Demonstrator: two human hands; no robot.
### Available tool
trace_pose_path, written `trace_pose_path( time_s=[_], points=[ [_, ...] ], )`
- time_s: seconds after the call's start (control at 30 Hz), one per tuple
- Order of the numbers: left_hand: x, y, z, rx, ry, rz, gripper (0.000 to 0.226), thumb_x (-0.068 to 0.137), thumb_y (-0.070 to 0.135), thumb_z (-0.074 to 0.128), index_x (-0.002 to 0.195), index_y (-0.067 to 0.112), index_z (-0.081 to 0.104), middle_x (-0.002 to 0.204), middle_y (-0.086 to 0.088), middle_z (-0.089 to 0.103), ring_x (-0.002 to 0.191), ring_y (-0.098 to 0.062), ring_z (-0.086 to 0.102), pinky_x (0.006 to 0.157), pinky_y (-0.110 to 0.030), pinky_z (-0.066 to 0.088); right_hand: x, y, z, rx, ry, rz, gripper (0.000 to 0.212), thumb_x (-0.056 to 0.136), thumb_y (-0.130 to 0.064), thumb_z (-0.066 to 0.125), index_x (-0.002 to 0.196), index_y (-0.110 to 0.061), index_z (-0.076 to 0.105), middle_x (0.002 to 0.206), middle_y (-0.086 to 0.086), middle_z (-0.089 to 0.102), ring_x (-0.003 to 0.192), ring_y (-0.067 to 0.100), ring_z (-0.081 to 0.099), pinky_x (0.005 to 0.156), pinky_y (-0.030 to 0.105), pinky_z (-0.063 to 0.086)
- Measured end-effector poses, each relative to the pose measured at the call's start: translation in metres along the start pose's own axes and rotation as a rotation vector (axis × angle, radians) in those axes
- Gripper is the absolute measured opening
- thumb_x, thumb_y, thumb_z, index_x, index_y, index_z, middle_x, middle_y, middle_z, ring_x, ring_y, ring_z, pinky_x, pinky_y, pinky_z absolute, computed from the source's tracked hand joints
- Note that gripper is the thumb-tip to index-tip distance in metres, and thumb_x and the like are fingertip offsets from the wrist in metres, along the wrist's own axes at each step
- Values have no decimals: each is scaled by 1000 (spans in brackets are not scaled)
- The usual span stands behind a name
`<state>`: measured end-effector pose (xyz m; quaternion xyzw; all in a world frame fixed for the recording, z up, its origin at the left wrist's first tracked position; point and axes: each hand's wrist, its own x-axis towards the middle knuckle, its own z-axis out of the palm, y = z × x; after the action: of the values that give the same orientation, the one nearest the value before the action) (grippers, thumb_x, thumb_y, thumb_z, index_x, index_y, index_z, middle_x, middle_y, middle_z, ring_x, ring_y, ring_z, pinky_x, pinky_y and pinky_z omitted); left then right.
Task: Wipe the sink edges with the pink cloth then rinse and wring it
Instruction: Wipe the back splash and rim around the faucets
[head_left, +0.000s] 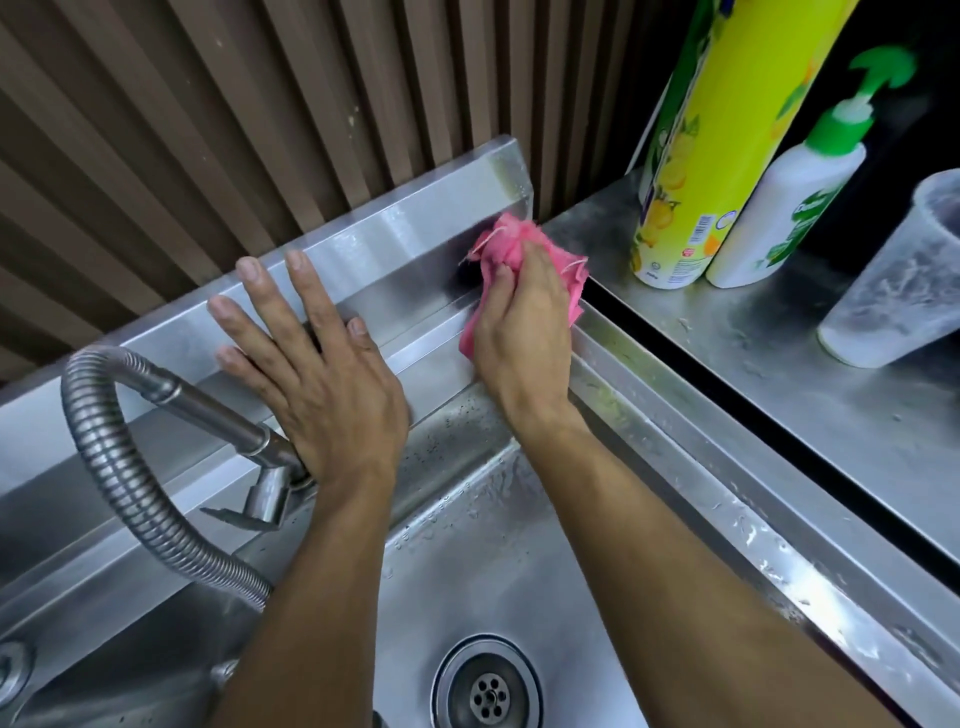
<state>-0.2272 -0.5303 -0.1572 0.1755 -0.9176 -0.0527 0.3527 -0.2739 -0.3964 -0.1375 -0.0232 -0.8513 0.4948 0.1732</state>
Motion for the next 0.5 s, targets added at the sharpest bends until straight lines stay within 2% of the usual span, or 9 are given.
trace_pose_path(
  time_s=[0.1,0.17,0.27,0.33,0.4,0.5],
  points=[
    [0,0,1,-4,0,3,63,112,27,34,166,13,5,170,-24,8,154,-54,6,125,-59,-2,1,-14,19,71,-3,-112,54,111,-25,34,161,-8,22,170,13,18,159,24,8,131,45,5],
    [0,0,1,-6,4,-3,63,111,26,34,166,12,7,170,-25,8,154,-54,6,125,-58,-2,10,-20,28,69,21,-147,58,111,-22,34,162,-4,13,171,18,9,160,29,0,130,49,1],
    [0,1,2,12,15,-2,63,110,26,35,165,11,8,170,-26,9,153,-55,7,125,-59,0,36,-22,25,113,91,-124,55,111,-19,34,161,-3,19,170,18,14,160,32,3,130,50,4],
    [0,3,3,14,9,-3,64,110,26,36,166,11,7,170,-26,9,153,-54,8,125,-60,2,53,-23,16,150,91,0,51,110,-18,36,158,-3,29,166,19,26,157,32,16,128,51,17],
    [-1,4,1,10,-4,-15,65,110,26,36,166,12,7,170,-26,8,154,-54,7,125,-61,3,57,-22,8,55,19,117,50,106,-15,44,152,4,36,159,21,34,150,35,29,125,47,27],
    [-2,3,-1,3,-26,-16,64,110,26,36,166,11,6,170,-26,7,154,-54,5,125,-62,3,30,-20,-4,-127,-151,157,68,100,-8,56,159,0,22,166,17,24,155,32,23,128,40,22]
  ],
)
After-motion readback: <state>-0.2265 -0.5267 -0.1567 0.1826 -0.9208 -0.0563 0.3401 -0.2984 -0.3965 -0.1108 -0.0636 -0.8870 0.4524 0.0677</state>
